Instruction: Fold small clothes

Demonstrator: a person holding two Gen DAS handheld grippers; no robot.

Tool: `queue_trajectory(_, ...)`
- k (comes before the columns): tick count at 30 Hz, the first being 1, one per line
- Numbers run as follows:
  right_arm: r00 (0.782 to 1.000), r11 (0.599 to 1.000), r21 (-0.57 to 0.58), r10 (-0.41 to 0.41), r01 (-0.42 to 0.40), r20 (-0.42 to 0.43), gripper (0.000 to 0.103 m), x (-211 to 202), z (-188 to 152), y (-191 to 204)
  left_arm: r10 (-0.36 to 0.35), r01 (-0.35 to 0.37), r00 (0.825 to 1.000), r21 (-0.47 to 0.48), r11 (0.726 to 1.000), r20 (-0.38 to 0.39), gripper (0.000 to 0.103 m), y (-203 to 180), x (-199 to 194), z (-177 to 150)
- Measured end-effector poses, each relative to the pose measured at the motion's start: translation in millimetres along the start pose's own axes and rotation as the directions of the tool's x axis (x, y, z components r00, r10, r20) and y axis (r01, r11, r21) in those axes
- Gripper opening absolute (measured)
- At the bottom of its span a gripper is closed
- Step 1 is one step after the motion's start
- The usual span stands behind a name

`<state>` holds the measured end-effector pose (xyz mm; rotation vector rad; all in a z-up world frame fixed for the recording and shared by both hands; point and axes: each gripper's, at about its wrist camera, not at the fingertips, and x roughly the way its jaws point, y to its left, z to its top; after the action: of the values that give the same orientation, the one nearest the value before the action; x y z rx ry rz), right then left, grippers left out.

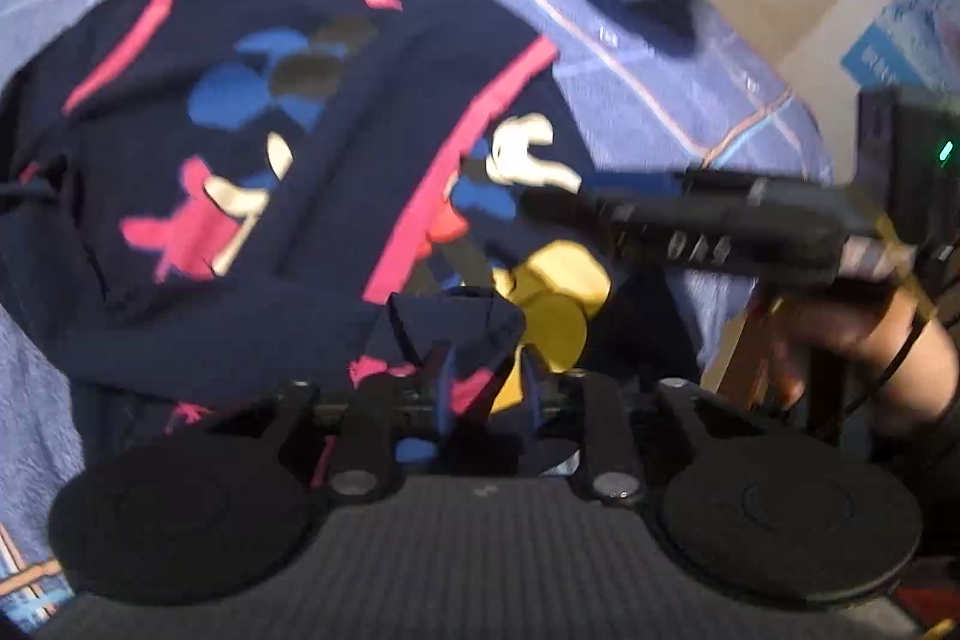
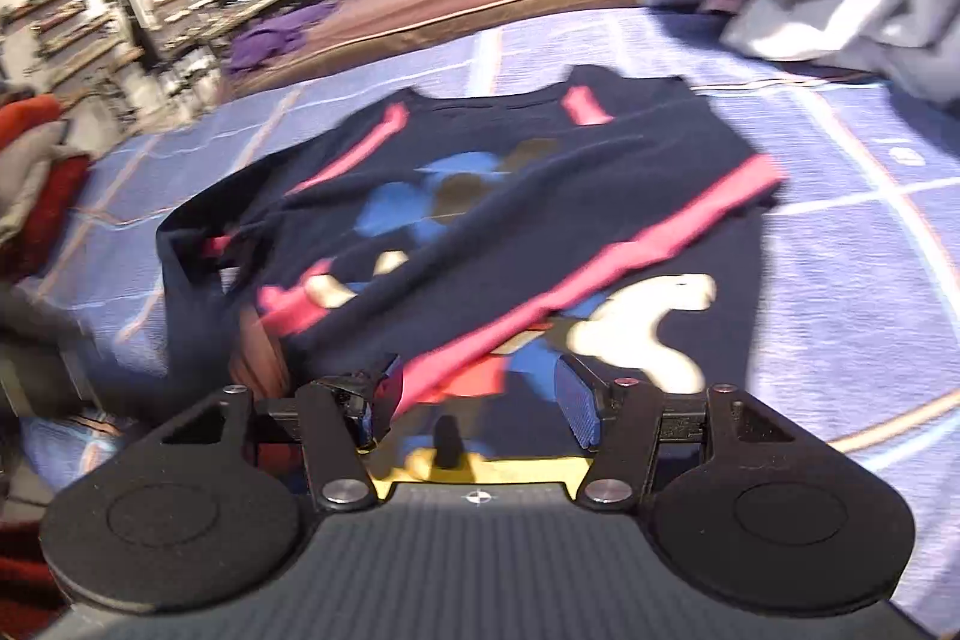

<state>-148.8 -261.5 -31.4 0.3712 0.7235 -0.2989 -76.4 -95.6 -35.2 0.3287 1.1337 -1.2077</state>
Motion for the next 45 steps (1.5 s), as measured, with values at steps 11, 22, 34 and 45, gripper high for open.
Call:
queue_trajectory(11, 0.968, 0.963, -0.095, 0.251, -0.252, -0.02, 0.095, 4, -14, 31, 0.244, -0.212, 0.963, -0.239, 0.948, 0.114, 0.083, 90, -90, -53)
queue_trajectory(22, 0.987, 0.958, -0.246, 0.125, -0.146, -0.098, 0.096, 44, 7, 66, 0.368, -0.297, 0.923, -0.409, 0.863, 0.107, 0.083, 153, -109, -48)
queue_trajectory(34, 0.948, 0.927, -0.252, 0.224, -0.279, -0.224, 0.006, -19, -16, 10, 0.386, -0.324, 0.914, -0.347, 0.88, 0.123, 0.083, 152, -95, -23)
queue_trajectory(45, 0.973, 0.971, -0.142, 0.168, -0.191, -0.157, 0.044, -27, -32, -9, 0.54, -0.503, 0.829, -0.23, 0.833, 0.146, 0.062, 193, -76, 94)
